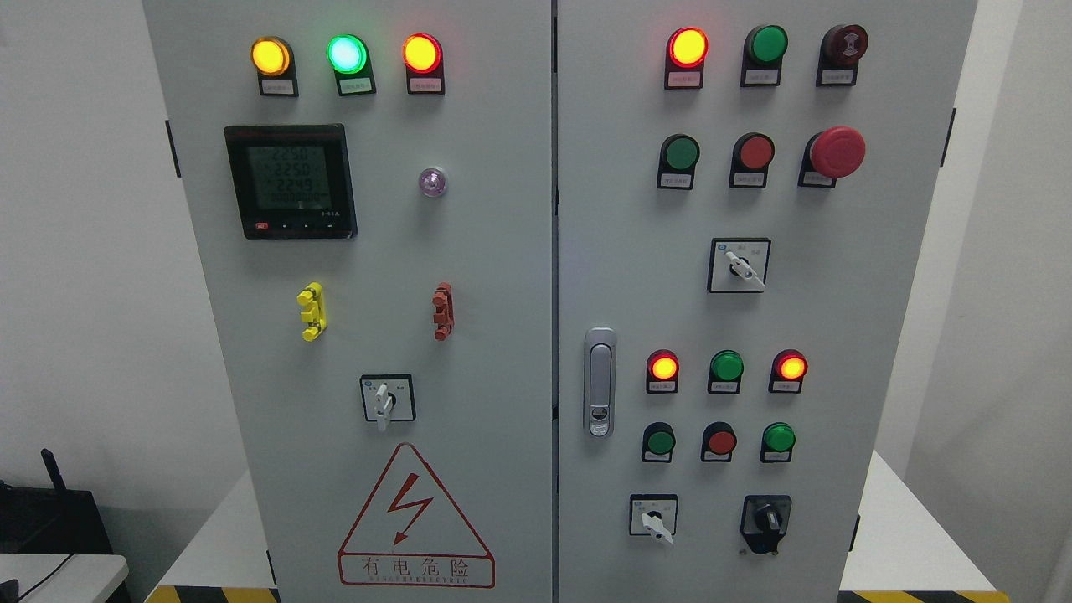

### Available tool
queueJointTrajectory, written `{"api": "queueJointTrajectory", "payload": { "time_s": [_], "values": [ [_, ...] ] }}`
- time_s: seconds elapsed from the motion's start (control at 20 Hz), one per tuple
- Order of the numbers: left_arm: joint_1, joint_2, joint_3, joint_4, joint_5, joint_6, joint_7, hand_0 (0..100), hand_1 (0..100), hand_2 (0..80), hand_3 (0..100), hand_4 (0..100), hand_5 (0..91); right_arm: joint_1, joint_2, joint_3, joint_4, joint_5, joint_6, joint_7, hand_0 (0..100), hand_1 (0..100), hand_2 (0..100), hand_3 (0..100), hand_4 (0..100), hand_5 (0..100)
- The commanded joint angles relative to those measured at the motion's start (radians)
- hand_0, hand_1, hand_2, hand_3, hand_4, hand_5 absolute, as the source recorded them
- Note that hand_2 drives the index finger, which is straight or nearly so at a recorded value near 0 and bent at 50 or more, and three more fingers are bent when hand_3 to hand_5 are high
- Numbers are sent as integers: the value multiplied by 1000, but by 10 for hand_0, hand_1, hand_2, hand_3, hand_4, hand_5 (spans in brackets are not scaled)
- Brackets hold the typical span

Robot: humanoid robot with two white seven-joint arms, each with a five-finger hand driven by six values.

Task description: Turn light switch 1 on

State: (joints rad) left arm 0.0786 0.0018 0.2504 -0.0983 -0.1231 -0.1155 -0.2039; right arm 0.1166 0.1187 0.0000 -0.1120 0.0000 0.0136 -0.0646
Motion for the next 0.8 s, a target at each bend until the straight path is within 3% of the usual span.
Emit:
{"api": "queueJointTrajectory", "payload": {
  "time_s": [0.0,0.75],
  "values": [
    [4,27,0,3,0,0,0,384,0,0,0,0,0,0,1,17,0,-25,0,0,120,389,0,0,0,0],
    [10,29,1,-14,-6,-7,21,384,0,0,0,0,0,0,-1,17,0,-25,0,0,120,389,0,0,0,0]
  ]
}}
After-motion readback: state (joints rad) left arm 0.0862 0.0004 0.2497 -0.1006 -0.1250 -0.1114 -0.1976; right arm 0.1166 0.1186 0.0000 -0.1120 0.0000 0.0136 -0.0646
